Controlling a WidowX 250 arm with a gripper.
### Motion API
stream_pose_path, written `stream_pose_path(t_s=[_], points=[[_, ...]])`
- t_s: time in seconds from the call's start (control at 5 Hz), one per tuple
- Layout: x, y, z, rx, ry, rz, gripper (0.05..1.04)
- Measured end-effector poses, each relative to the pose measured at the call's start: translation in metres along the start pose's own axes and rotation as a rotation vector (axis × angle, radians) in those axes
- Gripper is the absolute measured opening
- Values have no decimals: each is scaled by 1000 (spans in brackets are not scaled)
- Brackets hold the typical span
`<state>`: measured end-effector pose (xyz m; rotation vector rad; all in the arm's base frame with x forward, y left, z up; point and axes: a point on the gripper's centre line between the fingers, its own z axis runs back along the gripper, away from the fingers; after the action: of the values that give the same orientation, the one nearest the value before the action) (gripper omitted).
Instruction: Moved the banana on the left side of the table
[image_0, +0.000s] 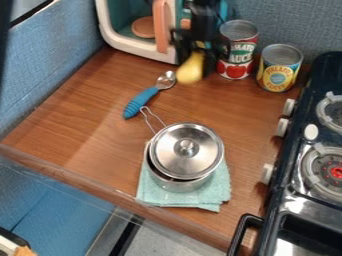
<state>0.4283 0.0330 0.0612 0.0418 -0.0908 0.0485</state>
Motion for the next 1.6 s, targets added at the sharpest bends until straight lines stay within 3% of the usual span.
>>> stream_pose_path(t_s=[0.2,0.4,0.6,0.8,1.0,1.2,1.4,1.6], points=[[-17,38,24,-10,0,74,570],[-39,72,17,0,55,98,570],[-51,107,2,11,67,111,570],[-57,120,-34,-19,101,59,570],[-61,134,-55,-24,104,-2,570],[-65,133,-66,-33,99,-59,650],[-68,128,-66,-62,109,-69,938],[-66,134,-18,-89,45,-75,1011]])
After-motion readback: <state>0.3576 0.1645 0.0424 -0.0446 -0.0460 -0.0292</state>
